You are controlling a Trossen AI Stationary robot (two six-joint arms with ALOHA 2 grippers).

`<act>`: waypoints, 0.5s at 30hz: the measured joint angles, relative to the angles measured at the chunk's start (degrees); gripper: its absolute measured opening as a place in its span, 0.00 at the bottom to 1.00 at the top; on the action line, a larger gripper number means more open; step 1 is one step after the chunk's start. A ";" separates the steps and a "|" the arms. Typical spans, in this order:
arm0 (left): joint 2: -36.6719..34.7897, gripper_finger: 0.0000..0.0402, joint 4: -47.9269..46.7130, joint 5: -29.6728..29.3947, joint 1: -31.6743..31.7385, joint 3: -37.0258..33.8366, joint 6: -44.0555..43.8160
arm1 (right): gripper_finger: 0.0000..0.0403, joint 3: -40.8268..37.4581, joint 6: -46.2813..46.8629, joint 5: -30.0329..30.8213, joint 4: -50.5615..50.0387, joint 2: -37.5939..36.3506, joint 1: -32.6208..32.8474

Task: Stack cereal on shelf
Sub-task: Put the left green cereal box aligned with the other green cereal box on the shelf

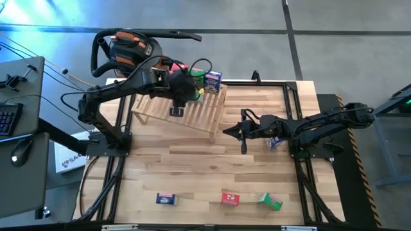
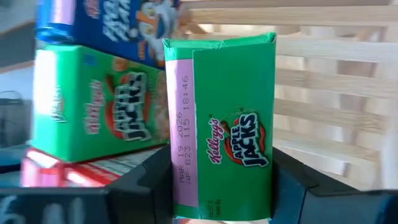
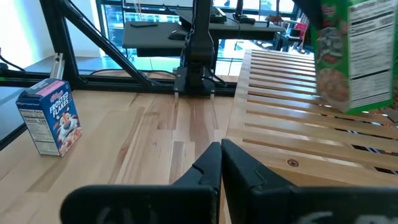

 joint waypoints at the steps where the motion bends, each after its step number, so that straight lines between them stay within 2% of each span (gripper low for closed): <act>1: 0.00 0.43 0.40 -0.65 0.00 0.00 0.27 | 0.00 0.00 -0.02 0.00 0.00 0.00 0.00; 15: -0.02 0.53 1.28 -1.32 0.24 0.00 1.07 | 0.00 0.00 0.05 -0.37 -0.02 0.00 0.00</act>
